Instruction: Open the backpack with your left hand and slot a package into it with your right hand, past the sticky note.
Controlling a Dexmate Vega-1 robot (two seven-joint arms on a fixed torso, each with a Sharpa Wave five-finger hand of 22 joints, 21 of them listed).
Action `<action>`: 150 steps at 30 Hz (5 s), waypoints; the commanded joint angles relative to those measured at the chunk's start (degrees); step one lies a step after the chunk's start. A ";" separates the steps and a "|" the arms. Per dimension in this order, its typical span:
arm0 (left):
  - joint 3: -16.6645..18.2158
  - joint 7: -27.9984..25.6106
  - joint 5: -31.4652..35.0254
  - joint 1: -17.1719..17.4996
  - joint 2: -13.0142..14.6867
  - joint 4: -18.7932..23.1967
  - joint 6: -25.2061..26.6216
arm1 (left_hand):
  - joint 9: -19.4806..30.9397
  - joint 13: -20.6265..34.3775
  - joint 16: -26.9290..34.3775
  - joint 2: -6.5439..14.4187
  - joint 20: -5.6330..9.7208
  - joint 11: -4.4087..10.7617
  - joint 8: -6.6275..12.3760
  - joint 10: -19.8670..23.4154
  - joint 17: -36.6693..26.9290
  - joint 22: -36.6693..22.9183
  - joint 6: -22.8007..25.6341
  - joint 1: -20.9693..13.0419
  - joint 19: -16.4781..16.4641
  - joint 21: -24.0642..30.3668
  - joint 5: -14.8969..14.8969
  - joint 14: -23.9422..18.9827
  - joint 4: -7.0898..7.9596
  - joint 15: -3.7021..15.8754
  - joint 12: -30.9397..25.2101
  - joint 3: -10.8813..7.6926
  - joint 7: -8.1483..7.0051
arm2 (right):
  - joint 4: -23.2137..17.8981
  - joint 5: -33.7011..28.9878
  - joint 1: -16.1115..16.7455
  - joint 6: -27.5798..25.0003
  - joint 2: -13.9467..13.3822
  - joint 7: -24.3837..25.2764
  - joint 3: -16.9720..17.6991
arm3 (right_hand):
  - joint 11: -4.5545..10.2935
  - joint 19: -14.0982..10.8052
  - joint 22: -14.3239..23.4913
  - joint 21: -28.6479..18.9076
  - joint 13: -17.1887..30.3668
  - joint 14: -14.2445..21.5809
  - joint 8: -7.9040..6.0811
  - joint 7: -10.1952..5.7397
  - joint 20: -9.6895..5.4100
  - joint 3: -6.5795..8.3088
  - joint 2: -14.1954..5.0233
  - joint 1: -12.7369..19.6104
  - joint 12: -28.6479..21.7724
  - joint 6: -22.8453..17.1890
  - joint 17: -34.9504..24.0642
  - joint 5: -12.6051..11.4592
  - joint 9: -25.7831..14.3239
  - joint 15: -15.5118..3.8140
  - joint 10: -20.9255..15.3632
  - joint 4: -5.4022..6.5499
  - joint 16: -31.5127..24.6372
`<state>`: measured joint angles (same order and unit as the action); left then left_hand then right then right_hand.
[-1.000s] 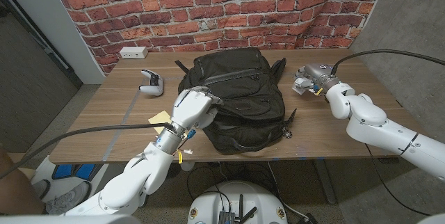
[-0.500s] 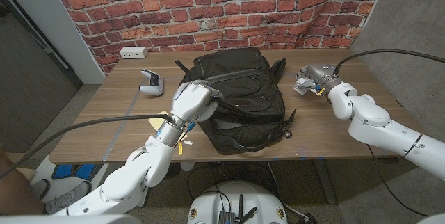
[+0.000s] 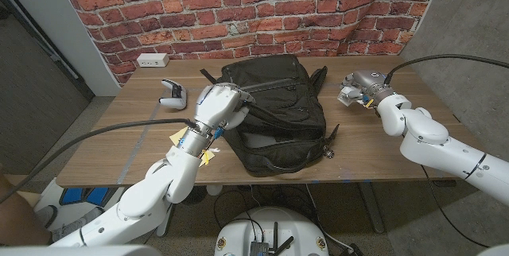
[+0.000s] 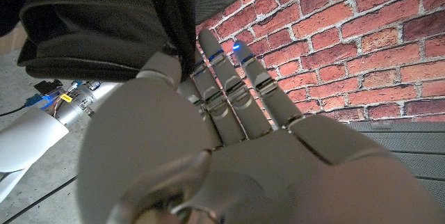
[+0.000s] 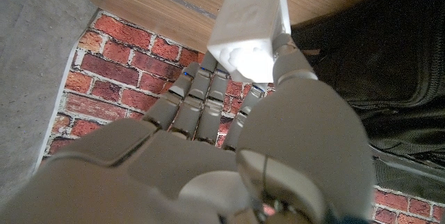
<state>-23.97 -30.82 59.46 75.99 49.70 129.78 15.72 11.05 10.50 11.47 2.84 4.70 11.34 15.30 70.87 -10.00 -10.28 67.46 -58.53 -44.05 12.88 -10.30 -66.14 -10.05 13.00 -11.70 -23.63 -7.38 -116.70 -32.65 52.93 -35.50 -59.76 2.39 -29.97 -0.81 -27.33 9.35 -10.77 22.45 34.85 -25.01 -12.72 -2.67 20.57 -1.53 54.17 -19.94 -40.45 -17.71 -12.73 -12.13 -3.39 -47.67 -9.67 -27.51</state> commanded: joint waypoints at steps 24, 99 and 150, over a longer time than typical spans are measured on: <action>3.85 0.57 -12.43 -5.15 -4.46 -3.21 -2.62 | 0.06 0.28 -0.16 0.00 7.06 0.17 -0.04 1.35 -0.29 -0.22 0.95 -0.71 -0.98 0.16 -0.36 -1.14 0.10 0.84 -0.14 -0.55 0.49 | -3.45 -2.81 -1.23 -7.53 1.23 -0.78 -2.58 | 12.57 -0.50 0.10 -0.01 0.40 0.79 0.55 0.27 -5.27 0.11 -2.90 2.91 -0.03 -0.80 -0.24 -0.35 0.27 -9.43 -13.41 0.28 0.38; 2.97 4.47 -36.97 -17.97 -12.73 -7.57 -0.74 | 0.12 0.41 -0.38 0.30 7.06 0.19 -0.73 2.02 -0.27 -0.39 1.04 -1.20 -2.31 0.48 -0.35 -2.33 0.27 0.77 0.16 -0.64 1.49 | -19.86 -9.65 4.05 -29.70 -1.93 -1.61 -7.15 | 12.58 -0.62 0.10 0.03 0.85 1.50 1.06 0.31 -5.14 -0.31 -2.94 2.54 0.67 -2.11 -0.54 -0.39 0.41 -9.27 -14.09 0.54 1.15; -0.56 4.08 -44.35 -25.09 -14.14 -13.83 -3.42 | 0.19 0.45 -0.46 0.33 7.03 0.17 -1.09 2.28 -0.27 -0.37 1.14 -1.19 -2.74 0.48 -0.35 -2.86 0.23 0.82 0.22 -0.65 1.72 | -31.73 -20.15 5.04 -44.48 -2.27 -3.97 -17.32 | 12.56 -0.56 0.10 0.05 1.32 2.03 1.68 0.33 -5.28 -0.37 -3.04 2.65 1.04 -2.50 -0.79 -0.47 0.69 -9.46 -14.29 0.38 1.52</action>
<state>-24.02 -26.68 16.18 52.11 35.86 117.57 13.25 11.09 10.77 11.20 2.53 5.31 10.99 13.95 72.27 -9.99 -10.53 68.32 -59.38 -46.09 13.11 -10.41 -68.38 -9.82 13.81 -11.29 -23.86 -5.80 -146.53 -47.97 56.22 -78.82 -62.72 1.49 -46.90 -1.54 -27.33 9.35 -10.77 23.62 36.27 -23.47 -12.16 -2.67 19.90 -1.60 54.25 -18.84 -42.45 -18.22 -12.84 -11.45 -3.36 -48.40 -9.31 -26.06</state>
